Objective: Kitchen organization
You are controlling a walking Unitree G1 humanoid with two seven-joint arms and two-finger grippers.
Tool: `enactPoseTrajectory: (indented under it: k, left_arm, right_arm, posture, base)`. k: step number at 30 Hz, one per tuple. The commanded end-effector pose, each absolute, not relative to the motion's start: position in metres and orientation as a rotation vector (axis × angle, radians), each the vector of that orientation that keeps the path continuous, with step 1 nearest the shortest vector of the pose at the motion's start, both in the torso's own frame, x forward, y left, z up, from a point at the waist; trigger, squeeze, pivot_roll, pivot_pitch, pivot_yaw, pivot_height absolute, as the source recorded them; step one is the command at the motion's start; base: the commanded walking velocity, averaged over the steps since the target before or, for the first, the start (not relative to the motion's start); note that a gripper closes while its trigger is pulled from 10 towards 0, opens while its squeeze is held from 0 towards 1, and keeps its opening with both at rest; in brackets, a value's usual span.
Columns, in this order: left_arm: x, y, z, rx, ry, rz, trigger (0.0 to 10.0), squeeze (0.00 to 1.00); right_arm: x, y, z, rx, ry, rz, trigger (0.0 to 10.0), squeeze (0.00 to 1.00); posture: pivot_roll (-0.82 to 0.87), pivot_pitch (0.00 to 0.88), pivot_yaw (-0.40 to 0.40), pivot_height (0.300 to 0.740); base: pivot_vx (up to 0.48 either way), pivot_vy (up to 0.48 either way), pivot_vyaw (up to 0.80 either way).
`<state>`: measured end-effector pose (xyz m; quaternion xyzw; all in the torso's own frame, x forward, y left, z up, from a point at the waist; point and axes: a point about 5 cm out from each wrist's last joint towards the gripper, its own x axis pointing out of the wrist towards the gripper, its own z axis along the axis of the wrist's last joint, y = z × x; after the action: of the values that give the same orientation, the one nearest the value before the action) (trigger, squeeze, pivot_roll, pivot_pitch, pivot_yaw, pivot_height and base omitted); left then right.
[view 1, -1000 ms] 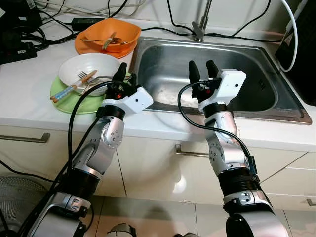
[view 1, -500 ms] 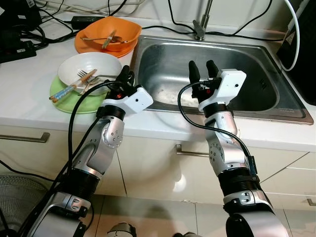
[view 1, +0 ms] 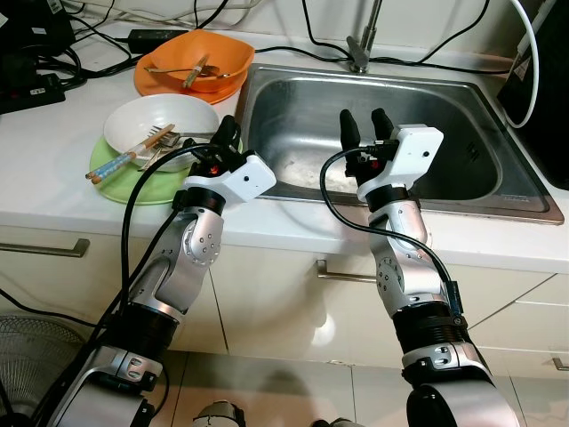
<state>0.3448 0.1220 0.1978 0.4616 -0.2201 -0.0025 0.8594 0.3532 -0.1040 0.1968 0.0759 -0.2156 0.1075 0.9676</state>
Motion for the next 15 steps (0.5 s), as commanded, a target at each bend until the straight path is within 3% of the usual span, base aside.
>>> enactPoseTrajectory:
  k: [1, 15]
  left_arm:
    - [0.343, 0.116, 0.21, 0.915, -0.51, -0.012, 9.8, 0.0]
    - [0.334, 0.107, 0.248, 0.671, -0.659, -0.018, 10.0, 0.0]
  right_arm:
    - [0.354, -0.106, 0.196, 0.165, -0.426, 0.209, 10.0, 0.0]
    - [0.355, -0.105, 0.196, 0.166, -0.425, 0.213, 10.0, 0.0]
  posture:
    - [0.14, 0.088, -0.047, 0.74]
    - [0.14, 0.087, -0.048, 0.74]
  base:
    - [0.0, 0.0, 0.0]
    - [0.0, 0.0, 0.0]
